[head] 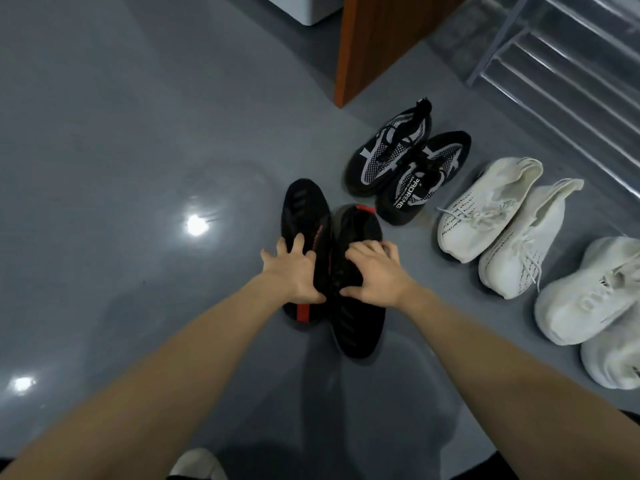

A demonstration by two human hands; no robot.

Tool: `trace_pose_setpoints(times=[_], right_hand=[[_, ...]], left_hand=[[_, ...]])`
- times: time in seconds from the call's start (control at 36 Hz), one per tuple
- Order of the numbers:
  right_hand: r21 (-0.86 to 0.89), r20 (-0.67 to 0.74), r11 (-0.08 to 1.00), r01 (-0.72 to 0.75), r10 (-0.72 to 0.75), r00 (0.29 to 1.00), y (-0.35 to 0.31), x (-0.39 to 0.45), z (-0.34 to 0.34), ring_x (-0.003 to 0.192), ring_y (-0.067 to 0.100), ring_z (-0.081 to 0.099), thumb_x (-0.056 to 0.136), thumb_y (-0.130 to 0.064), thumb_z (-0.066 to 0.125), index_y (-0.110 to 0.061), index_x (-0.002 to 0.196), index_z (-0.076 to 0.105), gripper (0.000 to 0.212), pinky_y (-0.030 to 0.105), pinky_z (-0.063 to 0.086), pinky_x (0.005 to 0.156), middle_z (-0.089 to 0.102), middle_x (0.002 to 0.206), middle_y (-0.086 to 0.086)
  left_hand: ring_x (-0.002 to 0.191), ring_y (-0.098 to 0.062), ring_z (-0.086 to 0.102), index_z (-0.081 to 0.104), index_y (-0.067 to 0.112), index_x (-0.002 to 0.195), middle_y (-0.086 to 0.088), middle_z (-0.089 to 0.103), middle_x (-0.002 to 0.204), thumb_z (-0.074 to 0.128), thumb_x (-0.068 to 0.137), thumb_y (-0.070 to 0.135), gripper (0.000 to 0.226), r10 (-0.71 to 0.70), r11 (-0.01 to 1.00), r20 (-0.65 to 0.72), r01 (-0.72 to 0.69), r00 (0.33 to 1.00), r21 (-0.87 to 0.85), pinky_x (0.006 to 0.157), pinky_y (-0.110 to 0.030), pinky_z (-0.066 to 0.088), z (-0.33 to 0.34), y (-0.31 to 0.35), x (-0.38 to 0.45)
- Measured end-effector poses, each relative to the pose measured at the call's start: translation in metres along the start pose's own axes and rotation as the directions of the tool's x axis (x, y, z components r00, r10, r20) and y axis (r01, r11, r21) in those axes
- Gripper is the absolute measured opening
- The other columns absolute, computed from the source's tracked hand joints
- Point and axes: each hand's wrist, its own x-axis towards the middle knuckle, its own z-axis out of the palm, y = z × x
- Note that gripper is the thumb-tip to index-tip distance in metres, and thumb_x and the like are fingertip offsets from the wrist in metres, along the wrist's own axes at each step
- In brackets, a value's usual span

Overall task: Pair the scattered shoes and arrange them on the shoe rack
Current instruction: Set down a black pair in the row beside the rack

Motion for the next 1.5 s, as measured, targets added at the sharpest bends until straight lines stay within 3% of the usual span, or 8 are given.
trace_pose_setpoints(times=[0.17, 0.28, 0.39, 0.5, 0.69, 1.08, 1.25, 1.5], right_hand=[[-0.039, -0.123, 0.998, 0.039, -0.043, 0.991, -0.005, 0.004, 0.008, 0.109, 0.018, 0.049, 0.081, -0.032, 0.067, -0.014, 0.095, 0.056, 0.025, 0.029, 0.011, 0.106, 0.056, 0.098, -0.002], [0.032, -0.103, 0.999, 0.008, -0.004, 0.995, -0.008, 0.003, 0.006, 0.102, 0.025, 0.053, 0.086, -0.028, 0.064, -0.011, 0.093, 0.052, 0.022, 0.031, 0.038, 0.088, 0.058, 0.098, 0.003], [-0.005, -0.147, 1.0, 0.008, -0.008, 0.989, -0.012, -0.001, 0.006, 0.098, 0.023, 0.055, 0.089, -0.028, 0.06, -0.012, 0.101, 0.052, 0.022, 0.029, 0.036, 0.078, 0.058, 0.101, 0.002], [-0.064, -0.186, 0.998, 0.004, -0.015, 0.982, -0.016, -0.001, 0.008, 0.098, 0.022, 0.056, 0.089, -0.027, 0.059, -0.014, 0.105, 0.054, 0.021, 0.029, 0.033, 0.081, 0.059, 0.099, 0.002], [-0.097, -0.185, 0.994, -0.053, 0.035, 0.982, -0.02, 0.003, 0.002, 0.098, 0.022, 0.058, 0.093, -0.024, 0.054, -0.015, 0.113, 0.053, 0.022, 0.029, 0.037, 0.078, 0.058, 0.103, 0.001], [0.181, -0.195, 0.944, -0.278, 0.311, 0.93, -0.05, 0.025, 0.001, 0.084, 0.03, 0.06, 0.093, -0.022, 0.056, -0.006, 0.1, 0.05, 0.019, 0.032, 0.04, 0.061, 0.049, 0.087, 0.004], [-0.063, -0.219, 0.955, -0.289, 0.269, 0.938, -0.062, 0.027, 0.011, 0.096, 0.027, 0.061, 0.097, -0.032, 0.047, -0.006, 0.118, 0.047, 0.033, 0.032, 0.038, 0.061, 0.053, 0.115, 0.008], [-0.084, -0.281, 0.952, -0.293, 0.26, 0.924, -0.07, 0.029, 0.016, 0.078, 0.031, 0.065, 0.095, -0.028, 0.052, 0.002, 0.109, 0.051, 0.033, 0.031, 0.036, 0.052, 0.058, 0.103, 0.015]], left_hand=[[0.126, -0.037, 0.025, 0.056, 0.02, 0.115, -0.003, 0.027, 0.133, 0.065, 0.081, 0.042, 0.041, 0.015, 1.0, -0.058, -0.016, 0.998, -0.017, 0.103, -0.059, 0.03, 0.015, 0.002, -0.011], [0.117, -0.034, 0.032, 0.06, 0.012, 0.103, -0.004, 0.034, 0.124, 0.056, 0.088, 0.011, 0.015, 0.012, 0.992, -0.166, -0.033, 0.986, -0.125, 0.077, -0.034, 0.045, 0.02, 0.003, -0.012], [0.111, -0.031, 0.04, 0.042, 0.007, 0.119, -0.009, 0.031, 0.128, 0.059, 0.088, 0.013, 0.036, -0.133, 0.959, -0.31, 0.042, 0.941, -0.281, 0.065, -0.029, 0.042, 0.028, 0.002, -0.008], [0.104, -0.032, 0.053, 0.031, 0.005, 0.125, -0.015, 0.04, 0.122, 0.062, 0.086, 0.012, 0.049, -0.313, 0.884, -0.246, 0.186, 0.917, -0.429, 0.067, -0.033, 0.044, 0.03, 0.007, -0.008], [0.076, -0.027, 0.052, 0.04, 0.006, 0.117, -0.014, 0.05, 0.111, 0.052, 0.083, -0.007, 0.038, -0.199, 0.95, -0.346, 0.094, 0.917, -0.299, 0.059, -0.029, 0.039, 0.019, -0.011, -0.005], [0.094, -0.036, 0.06, 0.045, 0.015, 0.125, -0.011, 0.056, 0.108, 0.048, 0.083, -0.004, 0.046, -0.094, 0.983, -0.477, 0.004, 0.874, -0.186, 0.068, -0.039, 0.044, -0.011, -0.054, 0.024], [0.096, -0.034, 0.061, 0.05, 0.017, 0.117, -0.007, 0.057, 0.107, 0.046, 0.085, -0.002, 0.038, -0.072, 0.99, -0.479, 0.003, 0.875, -0.143, 0.064, -0.035, 0.04, -0.015, -0.058, 0.03], [0.098, -0.034, 0.058, 0.046, 0.014, 0.121, -0.008, 0.053, 0.111, 0.045, 0.087, -0.003, 0.038, -0.081, 0.994, -0.466, 0.038, 0.881, -0.1, 0.064, -0.035, 0.038, -0.011, -0.055, 0.024]])
